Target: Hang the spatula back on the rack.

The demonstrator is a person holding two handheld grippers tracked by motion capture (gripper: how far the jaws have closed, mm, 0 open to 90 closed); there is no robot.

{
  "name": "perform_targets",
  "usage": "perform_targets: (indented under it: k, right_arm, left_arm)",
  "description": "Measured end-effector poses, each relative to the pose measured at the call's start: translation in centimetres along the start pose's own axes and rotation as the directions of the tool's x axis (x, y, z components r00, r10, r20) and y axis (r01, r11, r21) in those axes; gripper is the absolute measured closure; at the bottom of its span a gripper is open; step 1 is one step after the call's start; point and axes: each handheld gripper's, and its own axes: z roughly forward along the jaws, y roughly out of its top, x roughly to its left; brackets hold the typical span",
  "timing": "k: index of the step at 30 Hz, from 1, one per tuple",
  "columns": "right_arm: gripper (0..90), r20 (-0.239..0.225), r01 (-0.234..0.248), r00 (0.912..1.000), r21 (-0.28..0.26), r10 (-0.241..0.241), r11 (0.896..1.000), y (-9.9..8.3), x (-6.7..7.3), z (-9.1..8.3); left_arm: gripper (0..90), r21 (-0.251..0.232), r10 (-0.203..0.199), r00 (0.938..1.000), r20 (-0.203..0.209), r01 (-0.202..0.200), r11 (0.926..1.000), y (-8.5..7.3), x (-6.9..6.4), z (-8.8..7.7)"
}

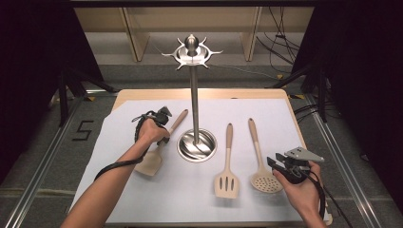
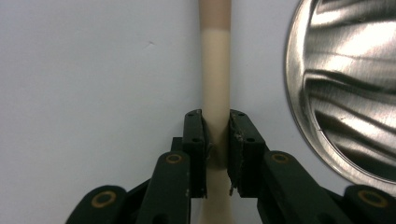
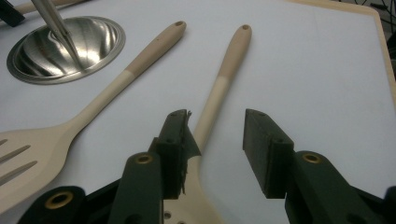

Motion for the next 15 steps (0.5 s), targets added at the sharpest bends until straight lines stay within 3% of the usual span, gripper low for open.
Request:
perform_targets:
  k: [3, 5, 6, 7, 9, 10, 12, 13, 14, 15]
  right_arm:
    - [60.7, -0.016, 0.011, 0.9998, 0.001, -0.011, 1.000, 0.0, -0.1, 0.1]
    - [60.7, -0.012, 0.013, 0.9998, 0.002, -0.013, 1.000, 0.0, -0.1, 0.0]
    - [60.7, -0.013, 0.008, 0.9999, 0.001, -0.008, 1.000, 0.0, -0.1, 0.0]
    - [60.6, -0.011, 0.009, 0.9999, 0.001, -0.009, 1.000, 0.0, -0.2, 0.1]
    - [60.7, -0.005, 0.015, 0.9999, 0.007, -0.014, 1.000, 0.0, -0.2, 0.0]
    - [60.7, -0.005, 0.015, 0.9999, 0.009, -0.015, 1.000, 0.0, -0.2, 0.0]
    - [60.7, -0.002, 0.016, 0.9999, 0.007, -0.016, 1.000, 0.1, -0.2, 0.0]
    - [60.6, -0.005, 0.009, 0.9999, 0.011, -0.009, 1.000, 0.0, -0.2, -0.1]
    - [60.6, -0.005, 0.009, 0.9999, 0.011, -0.009, 1.000, 0.0, -0.2, -0.1]
    - [60.6, -0.003, 0.013, 0.9999, 0.009, -0.013, 1.000, 0.0, -0.2, 0.0]
  left_arm:
    - [78.2, -0.016, -0.020, 0.9998, -0.005, 0.020, 0.9997, -0.3, -0.3, -0.1]
    - [78.2, -0.013, -0.064, 0.9976, 0.027, 0.064, 0.9979, -0.8, -0.4, -0.7]
    - [78.3, -0.023, -0.024, 0.9988, 0.042, 0.025, 0.9994, -0.9, 0.1, -0.9]
    - [78.3, -0.033, -0.022, 0.9970, 0.074, 0.024, 0.9992, -1.1, 0.3, -1.1]
    - [78.3, -0.065, -0.052, 0.9956, 0.078, 0.057, 0.9962, -1.8, 0.1, -1.9]
    - [78.3, -0.093, -0.010, 0.9975, 0.069, 0.017, 0.9955, -2.1, 0.4, -2.2]
    - [78.3, -0.145, -0.058, 0.9949, 0.083, 0.069, 0.9871, -2.7, 0.0, -2.7]
    - [78.3, -0.171, -0.047, 0.9946, 0.093, 0.062, 0.9832, -3.2, 0.0, -3.2]
    - [78.3, -0.179, 0.000, 0.9962, 0.087, 0.016, 0.9837, -3.4, 0.3, -3.7]
    - [78.3, -0.219, 0.011, 0.9959, 0.090, 0.009, 0.9758, -3.9, 0.3, -4.1]
